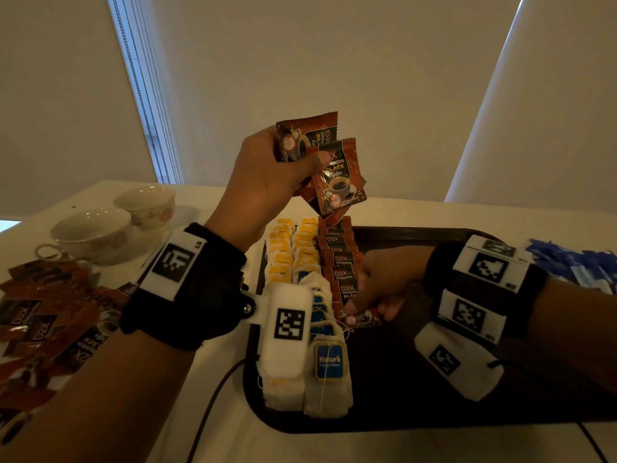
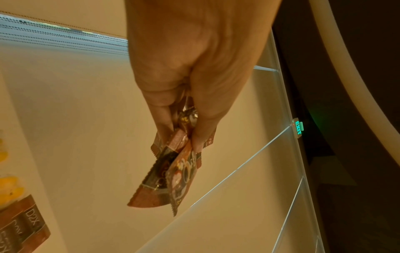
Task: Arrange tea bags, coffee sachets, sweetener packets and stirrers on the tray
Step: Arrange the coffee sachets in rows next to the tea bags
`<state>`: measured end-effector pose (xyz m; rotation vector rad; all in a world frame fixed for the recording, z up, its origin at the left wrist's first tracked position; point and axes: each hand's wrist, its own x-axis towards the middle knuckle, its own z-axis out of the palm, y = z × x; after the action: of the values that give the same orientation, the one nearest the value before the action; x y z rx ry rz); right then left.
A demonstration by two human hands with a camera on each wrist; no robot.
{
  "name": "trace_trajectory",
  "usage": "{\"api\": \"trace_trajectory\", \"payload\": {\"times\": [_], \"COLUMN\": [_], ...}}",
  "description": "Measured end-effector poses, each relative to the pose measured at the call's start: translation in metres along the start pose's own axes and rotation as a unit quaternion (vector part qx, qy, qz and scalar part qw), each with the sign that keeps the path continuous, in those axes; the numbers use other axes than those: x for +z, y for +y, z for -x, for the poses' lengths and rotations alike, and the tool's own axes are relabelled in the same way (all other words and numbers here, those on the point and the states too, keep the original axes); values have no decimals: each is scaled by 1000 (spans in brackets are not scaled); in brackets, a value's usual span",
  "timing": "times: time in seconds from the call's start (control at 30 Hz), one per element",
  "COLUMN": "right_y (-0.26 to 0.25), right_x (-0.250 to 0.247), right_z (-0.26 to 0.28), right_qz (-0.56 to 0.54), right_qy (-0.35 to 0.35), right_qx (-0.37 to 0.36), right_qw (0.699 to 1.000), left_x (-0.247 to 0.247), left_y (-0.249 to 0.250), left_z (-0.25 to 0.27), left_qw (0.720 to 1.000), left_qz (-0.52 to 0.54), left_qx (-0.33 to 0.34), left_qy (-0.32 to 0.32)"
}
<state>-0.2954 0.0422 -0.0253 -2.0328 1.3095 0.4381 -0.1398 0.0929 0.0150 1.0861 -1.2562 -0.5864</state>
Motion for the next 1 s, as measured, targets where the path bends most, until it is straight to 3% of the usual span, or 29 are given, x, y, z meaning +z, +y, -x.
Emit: {"api": "trace_trajectory", "payload": {"times": [0.1,0.2,0.27,0.33,0.43,0.53,0.73,1.0], "right_y": [0,-1,-3,-4,-6,-6,1,5], "right_x": [-4,-17,-26,-30,-28,-23,-13,-16], "right_z": [7,18,29,40,51,53,44,49], "right_qz": [-4,-21,-156,-295,-378,-440,-479,-507], "right_qy": [7,115,173,164,161,216,254,294], "right_qx": [-7,-66,-122,-159,-178,-188,-182,-205], "right_qw": [1000,991,965,928,894,851,820,784], "left_x": [0,1,0,0,-1,0,3,0], "left_y": [-1,-3,-4,-6,-8,-10,-9,-6], "left_z": [0,0,0,0,1,3,5,4], "left_qw": [1000,1000,999,999,999,998,996,976], "left_qz": [7,18,28,36,36,41,53,93], "left_qx": [-3,-10,-16,-21,-29,-28,-43,-127], "left_qy": [-6,-12,-11,-8,-12,-25,-57,-149]}}
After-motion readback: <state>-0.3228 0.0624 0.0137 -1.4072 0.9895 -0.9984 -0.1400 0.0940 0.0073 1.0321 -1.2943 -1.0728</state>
